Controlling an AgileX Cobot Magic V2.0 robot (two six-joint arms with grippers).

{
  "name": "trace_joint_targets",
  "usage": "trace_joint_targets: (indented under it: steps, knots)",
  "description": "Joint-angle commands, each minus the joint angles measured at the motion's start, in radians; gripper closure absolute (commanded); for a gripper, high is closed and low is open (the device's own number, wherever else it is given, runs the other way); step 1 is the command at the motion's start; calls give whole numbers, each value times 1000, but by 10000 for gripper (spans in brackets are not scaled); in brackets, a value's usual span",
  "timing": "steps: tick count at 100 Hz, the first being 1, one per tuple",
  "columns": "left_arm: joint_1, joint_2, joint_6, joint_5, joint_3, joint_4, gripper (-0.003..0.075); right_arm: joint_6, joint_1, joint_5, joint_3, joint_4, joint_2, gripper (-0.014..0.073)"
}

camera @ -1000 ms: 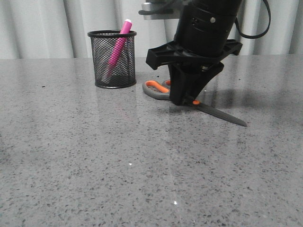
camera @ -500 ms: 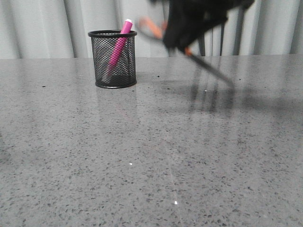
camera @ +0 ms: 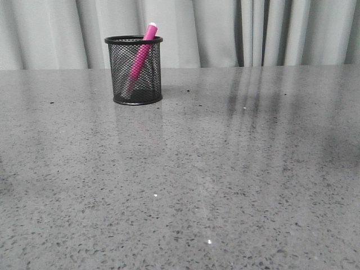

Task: Put pen and scissors into bin
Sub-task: 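Lift the scissors upright with the right gripper, then lower the scissors blades-first into the mesh cup and release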

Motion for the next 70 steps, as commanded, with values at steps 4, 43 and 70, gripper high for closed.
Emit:
trace_joint_targets:
  steps: [4,43,70]
  knots:
    - [2,0,-5,-49,-24,-6,739,-8,12,-203,-81,-21,60,666]
    - [2,0,-5,-49,-24,-6,739,28,28,-199,-266,-21,263,666]
    - [2,0,-5,-49,-24,-6,739,28,32,-147,-261,-24,320,666]
